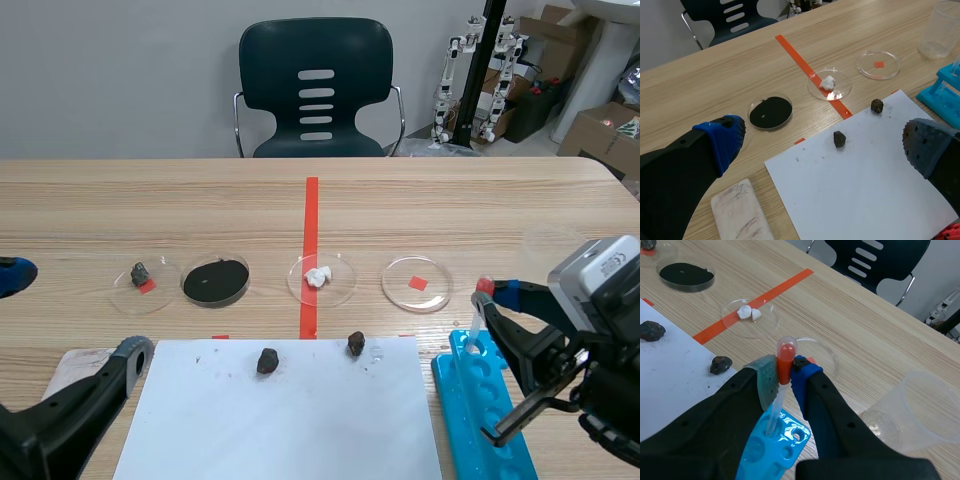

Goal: Pick up the dropper by the top with the right hand

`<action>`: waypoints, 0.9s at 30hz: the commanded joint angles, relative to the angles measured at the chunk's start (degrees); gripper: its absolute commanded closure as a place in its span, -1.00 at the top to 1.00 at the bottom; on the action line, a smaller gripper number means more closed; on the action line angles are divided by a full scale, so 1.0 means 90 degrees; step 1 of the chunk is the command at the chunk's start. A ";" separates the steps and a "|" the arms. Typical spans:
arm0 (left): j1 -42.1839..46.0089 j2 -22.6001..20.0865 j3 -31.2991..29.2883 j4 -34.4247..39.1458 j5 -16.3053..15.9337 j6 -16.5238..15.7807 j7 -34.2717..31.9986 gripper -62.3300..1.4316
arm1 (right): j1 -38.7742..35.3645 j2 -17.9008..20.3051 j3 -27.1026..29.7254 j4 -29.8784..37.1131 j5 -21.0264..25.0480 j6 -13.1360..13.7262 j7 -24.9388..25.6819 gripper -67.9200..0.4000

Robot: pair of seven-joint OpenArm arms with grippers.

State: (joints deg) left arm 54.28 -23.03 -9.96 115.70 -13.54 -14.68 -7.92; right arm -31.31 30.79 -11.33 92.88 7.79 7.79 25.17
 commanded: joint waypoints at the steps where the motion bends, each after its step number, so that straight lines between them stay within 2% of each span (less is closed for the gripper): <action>1: 0.0012 0.0000 -0.0039 0.0027 -0.0044 0.0002 -0.0085 1.00 | 0.0080 0.0000 0.0036 0.0053 0.0044 -0.0029 0.0075 -0.90; 4: 0.0012 0.0000 -0.0039 0.0027 -0.0044 0.0002 -0.0085 1.00 | 0.0078 0.0000 0.0036 0.0053 0.0044 -0.0029 0.0075 -0.98; 22: 0.0012 0.0000 -0.0039 0.0027 -0.0044 0.0002 -0.0087 1.00 | 0.0002 0.0000 0.0036 0.0068 0.0044 -0.0075 0.0131 -0.98; 27: 0.0012 0.0000 -0.0039 0.0027 -0.0044 0.0002 -0.0085 1.00 | -0.0168 0.0002 0.0049 0.0197 0.0044 -0.0097 0.0299 -0.98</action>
State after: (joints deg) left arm 54.28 -23.03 -9.96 115.70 -13.54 -14.68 -7.92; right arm -32.49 30.79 -11.33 93.06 7.79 7.27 27.03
